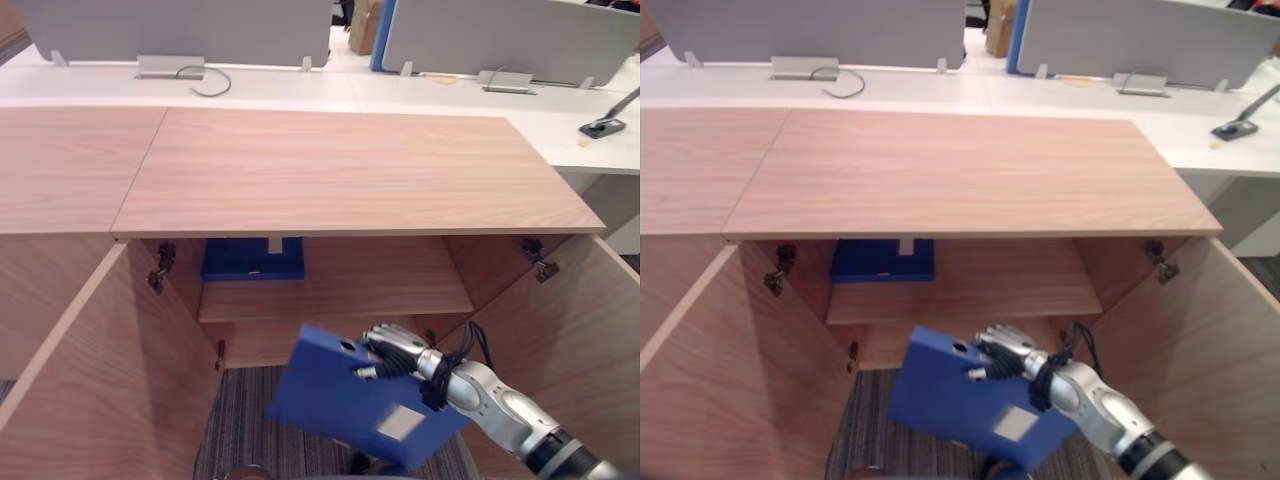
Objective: Walk over to the cabinet, pick up the folder, carry it to the office cabinet, place the folder inside the office cabinet, then close the office cabinet door
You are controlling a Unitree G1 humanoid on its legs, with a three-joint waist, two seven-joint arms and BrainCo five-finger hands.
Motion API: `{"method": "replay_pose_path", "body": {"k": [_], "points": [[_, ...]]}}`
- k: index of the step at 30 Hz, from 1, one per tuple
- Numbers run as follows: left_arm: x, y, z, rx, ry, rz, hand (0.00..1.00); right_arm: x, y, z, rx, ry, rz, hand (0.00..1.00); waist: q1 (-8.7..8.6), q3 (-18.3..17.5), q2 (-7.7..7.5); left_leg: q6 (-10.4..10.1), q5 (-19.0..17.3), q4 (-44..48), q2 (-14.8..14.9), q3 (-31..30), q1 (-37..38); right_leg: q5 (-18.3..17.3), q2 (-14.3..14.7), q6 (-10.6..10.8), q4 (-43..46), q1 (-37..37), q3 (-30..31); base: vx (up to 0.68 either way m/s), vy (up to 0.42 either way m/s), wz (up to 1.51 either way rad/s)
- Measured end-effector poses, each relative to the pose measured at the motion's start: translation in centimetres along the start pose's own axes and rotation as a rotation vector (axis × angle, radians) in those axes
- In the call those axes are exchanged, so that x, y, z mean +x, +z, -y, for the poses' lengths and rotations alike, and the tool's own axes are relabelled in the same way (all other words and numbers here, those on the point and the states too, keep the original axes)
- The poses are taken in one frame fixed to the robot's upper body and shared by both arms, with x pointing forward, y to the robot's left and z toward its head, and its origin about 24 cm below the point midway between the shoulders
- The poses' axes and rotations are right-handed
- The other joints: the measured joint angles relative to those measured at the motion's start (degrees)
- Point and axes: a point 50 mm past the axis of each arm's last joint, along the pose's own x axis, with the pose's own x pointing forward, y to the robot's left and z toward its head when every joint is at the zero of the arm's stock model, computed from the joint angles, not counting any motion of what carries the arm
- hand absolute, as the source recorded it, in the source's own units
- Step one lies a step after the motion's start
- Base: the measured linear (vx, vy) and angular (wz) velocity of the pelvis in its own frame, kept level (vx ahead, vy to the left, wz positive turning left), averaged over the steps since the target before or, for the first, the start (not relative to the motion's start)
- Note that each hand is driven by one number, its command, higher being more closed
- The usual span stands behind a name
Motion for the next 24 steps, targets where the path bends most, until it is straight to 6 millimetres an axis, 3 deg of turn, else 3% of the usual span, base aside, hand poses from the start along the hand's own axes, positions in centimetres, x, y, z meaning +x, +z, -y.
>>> {"method": "replay_pose_path", "body": {"k": [3,4,5,7,8,10,11,13,14,15,17,21,24], "points": [[0.1,0.6,1.2,-0.027,-0.030,0.033,0.00,-0.2,-3.1,2.5,0.274,-0.238,-0.161,1.00,0.12,0.81,1.61,0.14,-0.07,3.72,0.48,-1.68,-3.21,-2.27,-0.98,-0.52,3.61,-0.61,-3.45,0.12,-0.128,0.45],[0.1,0.7,2.1,-0.042,-0.052,0.046,0.00,-0.9,-4.5,3.6,0.386,-0.348,-0.224,1.00,0.31,1.33,2.83,0.19,-0.06,4.47,0.17,-1.75,-3.72,-3.11,-1.86,-0.58,5.20,-0.58,-4.16,0.12,-0.056,0.40],[0.0,0.7,2.7,-0.046,-0.068,0.055,0.00,-1.6,-5.7,4.6,0.485,-0.457,-0.274,1.00,0.08,1.92,3.86,0.49,0.13,5.31,-0.79,-2.02,-4.31,-4.08,-3.33,-0.62,7.17,-0.89,-4.97,0.10,-0.031,0.35],[0.0,0.7,3.3,-0.052,-0.083,0.061,0.00,-2.9,-7.6,5.6,0.630,-0.603,-0.336,1.00,0.01,2.78,4.47,1.27,0.65,6.90,-2.43,-2.29,-5.56,-4.87,-5.21,-0.29,8.98,-1.46,-5.11,0.02,0.022,0.31],[0.0,0.6,3.8,-0.061,-0.090,0.059,0.00,-4.0,-9.2,6.4,0.774,-0.753,-0.381,1.00,-0.09,3.13,5.91,1.82,1.02,9.09,-3.73,-2.37,-7.85,-5.08,-6.71,-0.06,9.67,-2.66,-5.03,-0.03,0.060,0.24],[0.0,0.3,4.4,-0.071,-0.098,0.053,0.00,-4.3,-10.3,7.4,0.955,-0.920,-0.383,1.00,-0.37,4.88,7.45,1.82,1.02,13.00,-4.09,-2.53,-11.10,-4.90,-7.38,0.08,10.15,-4.26,-4.52,-0.06,0.088,0.02],[-0.1,0.1,4.4,-0.072,-0.093,0.043,0.00,-3.8,-10.6,7.3,1.091,-0.991,-0.372,1.00,-0.23,5.75,7.44,2.77,0.25,14.03,-4.20,-2.43,-12.61,-4.88,-7.60,0.12,10.79,-6.10,-3.56,-0.09,0.085,-0.18],[-0.1,-0.2,4.6,-0.066,-0.094,0.026,0.00,-2.9,-10.3,7.3,1.239,-1.047,-0.329,1.00,0.17,6.63,7.65,4.23,-2.25,12.54,-4.15,-2.06,-12.77,-4.94,-7.41,0.16,12.93,-9.49,-1.83,-0.08,0.078,-0.37],[-0.2,0.3,5.0,-0.077,-0.104,0.044,0.00,-2.2,-9.3,8.0,1.321,-1.079,-0.255,1.00,0.20,8.83,7.71,2.95,-3.49,12.60,-4.18,-1.29,-13.14,-5.22,-8.02,0.05,15.70,-12.01,-0.44,-0.10,0.087,-0.50],[-0.2,0.9,5.3,-0.091,-0.113,0.067,0.00,-1.6,-8.2,8.9,1.369,-1.097,-0.174,1.00,0.25,11.52,7.36,3.14,-4.86,15.16,-4.45,-0.38,-14.54,-5.60,-8.97,0.02,18.31,-14.51,1.14,-0.13,0.085,-0.41],[-0.2,1.2,5.5,-0.102,-0.110,0.081,0.00,-0.9,-6.7,9.9,1.415,-1.089,-0.078,1.00,0.49,13.53,7.32,3.94,-7.70,20.29,-4.65,0.95,-17.36,-6.75,-10.39,0.59,22.40,-18.39,3.83,-0.20,0.114,-0.36],[-0.3,1.3,5.7,-0.134,-0.100,0.087,0.00,0.2,-3.8,12.1,1.566,-1.092,0.149,1.00,1.34,14.84,7.27,5.29,-12.26,28.07,-4.41,3.61,-21.51,-7.96,-11.35,1.31,28.40,-25.24,9.12,-0.14,0.135,-0.38],[-0.3,1.2,5.7,-0.156,-0.090,0.085,0.00,-0.5,-1.4,16.5,1.658,-1.162,0.456,1.00,1.45,15.35,7.31,6.30,-13.52,31.52,-4.08,4.49,-26.15,-7.29,-11.68,1.82,29.63,-30.07,10.75,-0.08,0.141,-0.14]]}}
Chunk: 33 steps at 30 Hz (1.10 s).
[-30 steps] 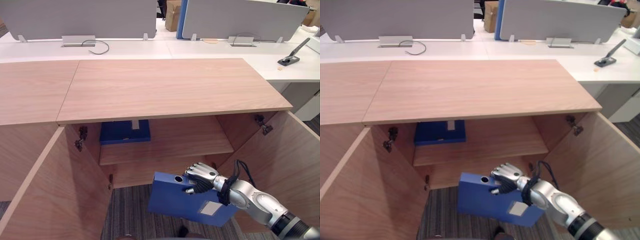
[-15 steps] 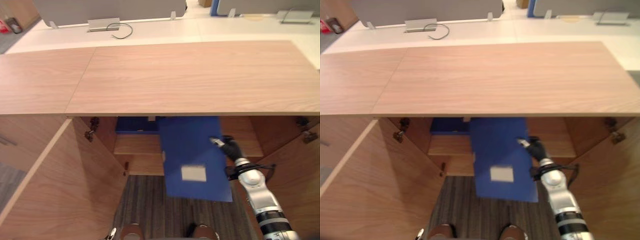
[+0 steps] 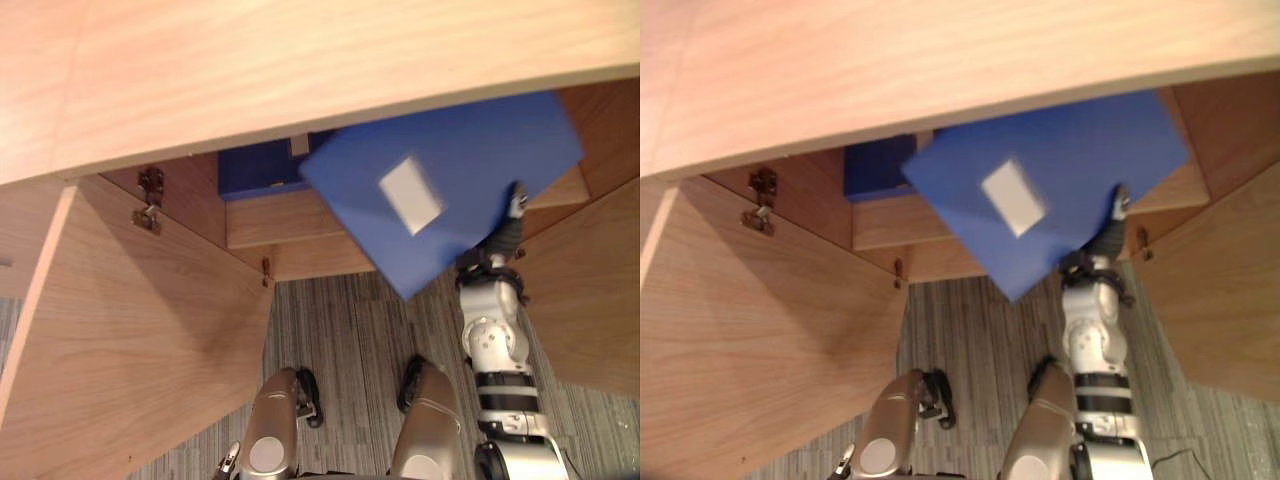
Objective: Walk over to the cabinet, pick up the folder, carry it to the office cabinet, place the folder inside the office cabinet, then close the office cabinet door
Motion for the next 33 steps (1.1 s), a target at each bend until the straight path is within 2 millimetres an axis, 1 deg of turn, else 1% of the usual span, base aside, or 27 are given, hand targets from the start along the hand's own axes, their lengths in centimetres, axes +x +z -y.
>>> {"method": "replay_pose_path", "body": {"k": [2,3,4,7,9,10,12,13,14,16,18,21,24,25,27,28,29,30,32,33], "points": [[0.0,0.0,0.0,-0.012,0.005,-0.001,0.00,1.3,1.9,-1.4,0.112,-0.008,0.086,1.00,0.25,0.34,0.04,0.49,-0.50,1.61,0.11,0.05,-2.46,0.30,-0.32,0.17,0.55,-2.10,0.17,-0.01,0.111,-0.01],[0.0,0.0,0.1,-0.014,0.006,0.000,0.00,1.6,2.4,-1.6,0.139,-0.016,0.107,1.00,0.32,0.40,0.02,0.59,-0.60,1.96,0.01,0.04,-3.08,0.30,-0.53,0.17,0.84,-2.68,0.23,0.02,0.109,0.07],[0.0,-0.1,0.2,-0.019,0.006,0.000,0.00,2.1,3.4,-2.0,0.169,-0.027,0.149,1.00,0.55,0.71,0.17,0.74,-0.73,2.60,-0.29,-0.01,-4.01,0.29,-1.01,0.17,1.30,-3.51,0.25,0.02,0.106,0.08],[0.0,0.3,0.6,-0.001,-0.006,0.010,0.00,3.3,5.3,-3.3,0.199,-0.019,0.199,1.00,1.01,2.16,0.32,0.88,-0.78,4.19,-0.91,-0.10,-5.72,0.30,-2.39,0.20,2.95,-5.05,0.15,0.02,0.088,0.11],[0.1,0.3,1.0,0.016,-0.020,0.009,0.00,4.5,7.3,-4.5,0.216,0.001,0.242,1.00,1.19,2.96,0.86,0.99,-0.83,4.74,-1.89,-0.43,-7.31,0.29,-3.62,0.22,3.92,-6.67,0.12,0.00,0.067,0.14],[0.1,0.3,1.1,0.022,-0.022,0.008,0.00,4.8,7.9,-4.8,0.219,0.008,0.255,1.00,1.44,3.08,0.99,1.03,-0.85,4.86,-2.10,-0.57,-7.92,0.29,-3.87,0.23,4.18,-7.17,0.09,-0.01,0.043,0.14],[0.1,0.3,1.4,0.037,-0.034,0.006,0.00,5.8,10.0,-5.9,0.262,0.026,0.298,1.00,1.65,3.94,1.52,1.18,-0.92,6.33,-2.33,-0.83,-10.29,0.25,-4.57,0.25,5.62,-9.36,0.10,-0.03,0.036,0.13],[0.1,0.2,1.5,0.039,-0.037,0.002,0.00,6.1,10.4,-6.1,0.274,0.023,0.306,1.00,1.75,4.03,1.69,1.21,-0.94,6.86,-2.36,-0.96,-10.96,0.24,-4.74,0.26,6.13,-9.96,0.10,-0.05,0.013,0.12],[0.0,0.0,1.7,0.041,-0.043,-0.007,0.00,7.0,11.4,-6.7,0.305,0.019,0.317,1.00,1.87,4.46,2.18,1.66,-1.19,8.23,-2.37,-1.22,-12.48,0.17,-5.17,0.26,7.49,-11.45,0.13,-0.05,0.009,0.12],[0.0,-0.1,1.8,0.037,-0.042,-0.013,0.00,7.6,12.4,-7.4,0.346,0.020,0.329,1.00,1.94,4.80,2.62,1.83,-1.29,9.72,-2.43,-1.45,-14.32,-0.01,-5.67,0.35,8.97,-13.21,0.32,-0.06,0.004,0.11],[0.0,-0.3,2.1,0.045,-0.043,-0.022,0.00,8.0,13.6,-8.6,0.407,0.028,0.348,1.00,2.00,5.49,3.06,2.13,-1.49,12.24,-2.78,-1.74,-17.11,-0.93,-6.63,0.54,11.66,-16.14,1.08,-0.08,-0.011,0.16],[0.0,-0.5,2.2,0.048,-0.029,-0.028,0.00,8.1,14.1,-9.1,0.476,0.013,0.342,1.00,2.26,5.72,3.44,2.13,-1.87,14.77,-3.12,-2.36,-20.21,-1.89,-7.14,0.75,14.34,-19.53,2.44,-0.10,-0.041,0.16],[-0.1,-0.8,2.3,0.044,-0.019,-0.042,0.00,8.1,14.5,-9.1,0.593,-0.037,0.353,1.00,2.85,6.06,3.96,2.00,-2.47,17.32,-3.51,-3.15,-23.36,-2.90,-7.73,0.77,17.76,-23.07,3.61,-0.10,-0.050,0.17],[-0.1,-1.0,2.3,0.040,-0.007,-0.052,0.00,7.9,14.8,-8.7,0.644,-0.061,0.374,1.00,2.89,6.06,4.04,1.99,-2.47,18.15,-3.91,-3.31,-24.38,-3.59,-8.36,1.21,19.20,-24.35,4.16,-0.09,-0.044,0.24],[-0.2,-1.6,2.2,0.038,0.008,-0.072,0.00,7.7,15.4,-8.1,0.717,-0.092,0.404,1.00,3.07,6.12,4.31,1.85,-2.36,19.02,-4.49,-3.52,-25.73,-4.01,-9.08,1.29,20.78,-26.01,4.81,-0.09,-0.042,0.23],[-0.3,-1.9,2.3,0.042,0.014,-0.084,0.00,7.4,16.1,-7.7,0.758,-0.109,0.440,1.00,3.15,6.13,4.49,1.67,-2.01,19.25,-4.91,-3.76,-26.61,-4.20,-9.50,1.17,21.38,-26.92,4.98,-0.09,-0.032,0.23],[-0.4,-2.2,2.4,0.048,0.012,-0.093,0.00,7.1,16.7,-7.4,0.785,-0.116,0.471,0.00,3.05,6.32,4.89,1.60,-1.74,19.34,-5.34,-4.13,-27.11,-4.36,-9.96,1.19,21.78,-27.25,4.93,-0.09,-0.044,0.35],[-0.5,-2.6,2.5,0.038,0.013,-0.106,0.00,6.8,17.7,-7.0,0.815,-0.120,0.519,0.00,2.93,6.26,5.21,1.56,-1.31,19.36,-6.02,-4.34,-28.00,-4.70,-10.90,1.10,22.57,-28.17,4.99,-0.06,-0.040,0.32],[-0.5,-2.7,2.5,0.033,0.020,-0.113,0.00,6.5,18.7,-6.9,0.813,-0.111,0.555,0.00,2.87,6.30,5.43,1.41,-0.97,19.50,-6.54,-4.80,-28.90,-5.01,-11.45,0.96,23.30,-29.05,5.05,-0.03,-0.041,0.26],[-0.5,-2.8,2.6,0.027,0.024,-0.117,0.00,6.2,19.6,-7.1,0.806,-0.092,0.579,0.00,2.88,6.46,5.76,1.31,-0.73,19.57,-6.61,-5.07,-29.31,-5.02,-11.66,0.60,23.73,-29.24,4.98,-0.01,-0.032,0.22]]}}
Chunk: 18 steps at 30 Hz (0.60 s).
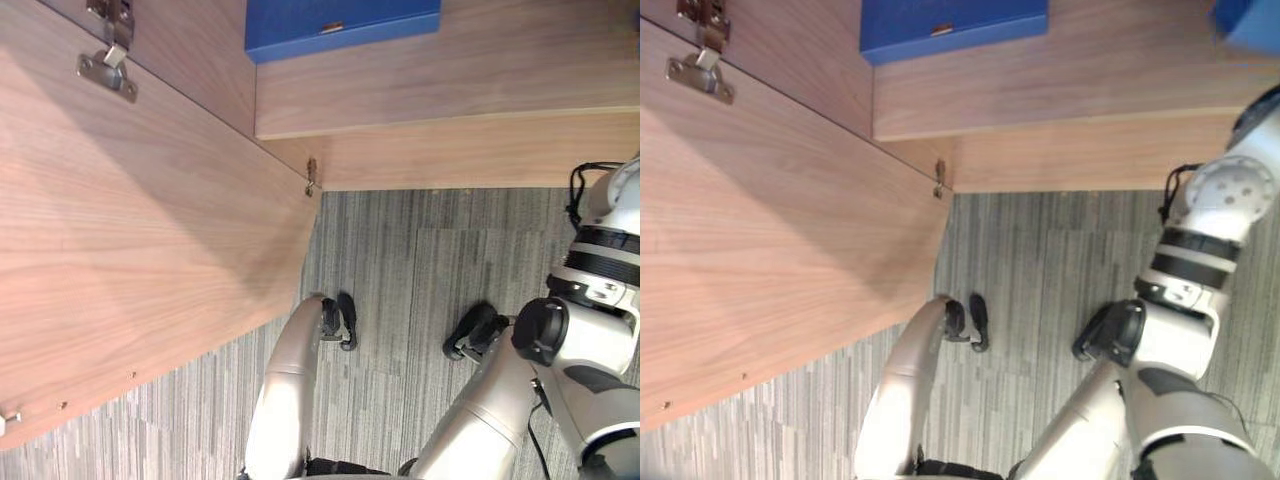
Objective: Walk over to the cabinet, pick up the folder, carry it to the office cabinet, place the folder inside the office cabinet, then close the office cabinet door
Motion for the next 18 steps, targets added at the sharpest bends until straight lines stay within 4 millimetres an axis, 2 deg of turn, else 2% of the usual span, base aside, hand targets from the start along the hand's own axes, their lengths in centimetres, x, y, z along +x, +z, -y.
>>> {"method": "replay_pose_path", "body": {"k": [4,8,12,14,17,18], "points": [[0.0,-0.5,0.0,-0.016,0.009,-0.019,0.00,0.3,1.0,-2.4,-0.023,0.087,0.028,0.00,-0.01,-0.04,0.14,-0.35,0.37,-0.05,-0.84,-0.49,-0.66,-0.77,-0.88,-0.37,1.16,-0.79,0.13,0.01,-0.044,0.16],[0.0,-1.5,0.2,-0.046,0.019,-0.057,0.00,0.5,1.0,-5.6,-0.103,0.194,0.028,0.00,-0.49,-0.04,0.15,-0.42,0.69,-0.15,-0.88,-0.56,-1.26,-0.97,-1.00,-0.30,1.37,-1.40,0.12,0.01,-0.037,0.05],[-0.1,-1.6,0.2,-0.051,0.025,-0.063,0.00,1.0,-0.2,-8.4,-0.390,0.300,0.039,0.00,-0.97,-0.04,0.16,-0.45,0.94,-0.21,-0.87,-0.67,-1.52,-0.96,-0.97,-0.31,1.37,-1.51,0.06,0.01,-0.033,0.02],[-0.1,-1.6,0.2,-0.050,0.024,-0.058,0.00,1.2,-1.2,-9.2,-0.648,0.371,0.068,0.00,-1.09,-0.03,0.15,-0.60,1.12,-0.40,-0.81,-0.74,-1.52,-0.97,-0.85,-0.30,1.35,-1.51,0.01,0.01,-0.039,0.00],[0.0,-1.5,0.1,-0.047,0.026,-0.049,0.00,1.6,-2.4,-8.7,-0.908,0.393,0.087,0.00,-1.10,0.04,0.05,-0.83,1.56,-0.97,-0.77,-0.90,-1.52,-0.97,-0.66,-0.30,1.18,-1.51,-0.13,0.01,-0.045,0.01],[0.0,-1.5,0.2,-0.040,0.027,-0.044,0.00,1.6,-3.3,-7.9,-1.065,0.420,0.088,0.00,-1.08,0.07,0.00,-0.96,1.74,-1.16,-0.63,-1.03,-1.55,-0.97,-0.38,-0.30,1.16,-1.52,-0.15,0.01,-0.053,-0.01]]}}
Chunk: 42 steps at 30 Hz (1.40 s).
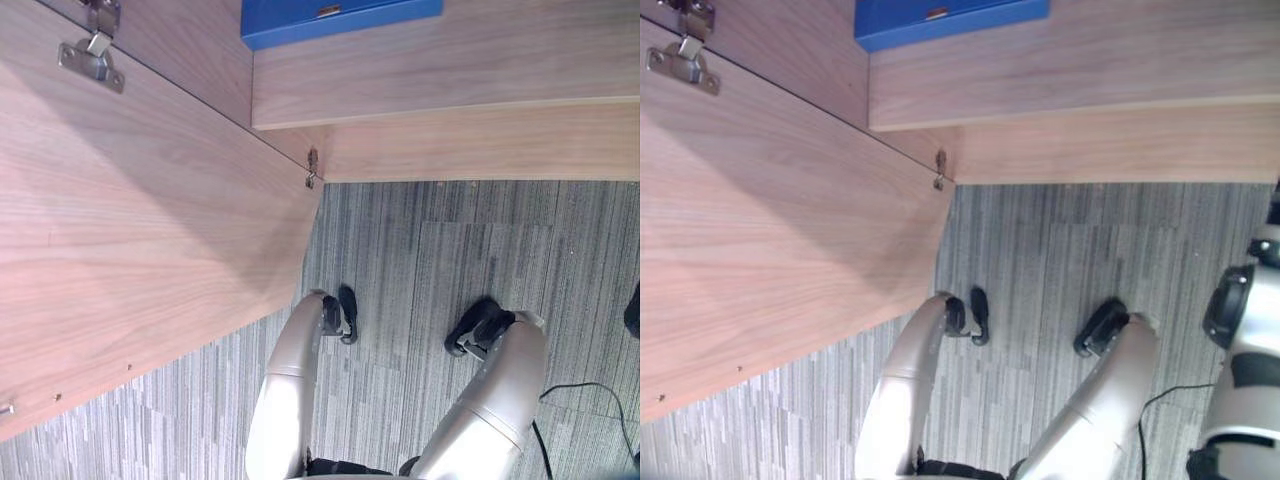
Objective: Walk over to the cabinet, pick up the folder, carry it to the office cabinet, place the folder inside the office cabinet, then close the office cabinet door
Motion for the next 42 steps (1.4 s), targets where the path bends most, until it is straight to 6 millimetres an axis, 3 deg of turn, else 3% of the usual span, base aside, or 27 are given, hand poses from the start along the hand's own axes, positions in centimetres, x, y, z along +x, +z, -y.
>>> {"method": "replay_pose_path", "body": {"k": [13,18,21,24,27,29,33,42], "points": [[0.1,0.1,-0.3,0.001,-0.003,0.011,0.00,-0.2,-3.2,-1.1,-0.605,0.262,-0.025,0.00,-1.05,0.29,-0.43,-1.35,1.90,-1.70,1.80,-0.38,-0.12,-0.06,2.42,0.16,-0.95,-0.38,-0.57,0.01,-0.054,-0.05],[0.1,0.4,-0.4,0.012,-0.039,0.023,0.00,-1.0,-7.1,-0.1,-0.887,0.442,-0.186,0.00,-1.30,0.38,-0.56,-2.34,4.10,-4.33,2.59,-0.98,0.49,0.85,3.15,-1.33,-2.49,0.42,-2.32,0.01,-0.077,-0.02],[0.1,0.8,-0.3,0.021,-0.072,0.038,0.00,-2.4,-10.2,0.1,-1.028,0.567,-0.292,0.00,-0.95,0.44,-0.66,-3.40,6.35,-8.61,2.79,-2.17,3.76,1.70,3.54,-2.85,-5.34,4.66,-5.27,0.03,-0.116,0.06],[0.1,1.1,-0.2,0.021,-0.095,0.048,0.00,-3.0,-11.3,0.2,-1.097,0.615,-0.311,0.00,-0.59,0.45,-0.91,-3.53,7.65,-12.50,3.17,-2.50,7.61,2.46,4.30,-4.72,-8.88,9.54,-7.84,0.05,-0.077,-0.01],[0.1,1.9,-0.6,0.033,-0.097,0.066,0.00,-5.0,-13.8,0.7,-1.125,0.672,-0.375,0.00,-0.35,-0.06,-2.31,-3.69,9.93,-18.66,3.29,-2.30,12.93,3.71,5.29,-5.58,-13.82,14.83,-10.12,0.06,-0.053,-0.06],[0.0,3.1,-0.7,0.053,-0.135,0.109,0.00,-7.1,-16.7,2.4,-1.136,0.683,-0.491,0.00,-0.31,-0.48,-3.34,-4.01,12.01,-23.71,3.43,-2.58,16.81,5.04,6.31,-5.82,-17.95,19.12,-12.03,0.11,-0.026,0.01],[-0.2,3.8,-0.7,0.079,-0.172,0.137,0.00,-10.9,-20.5,4.0,-1.123,0.717,-0.642,0.00,-0.43,-1.33,-3.53,-4.29,14.38,-30.25,3.58,-2.49,22.86,7.33,7.74,-5.74,-24.00,25.61,-14.25,0.12,0.034,-0.04],[-0.4,4.3,-2.1,0.054,-0.132,0.154,0.00,-17.4,-24.8,4.7,-0.935,0.686,-0.868,0.00,0.00,-4.60,-4.99,-4.36,19.94,-44.40,4.90,-0.82,32.87,13.15,12.85,-5.31,-38.04,35.00,-16.98,0.08,0.064,-0.12]]}}
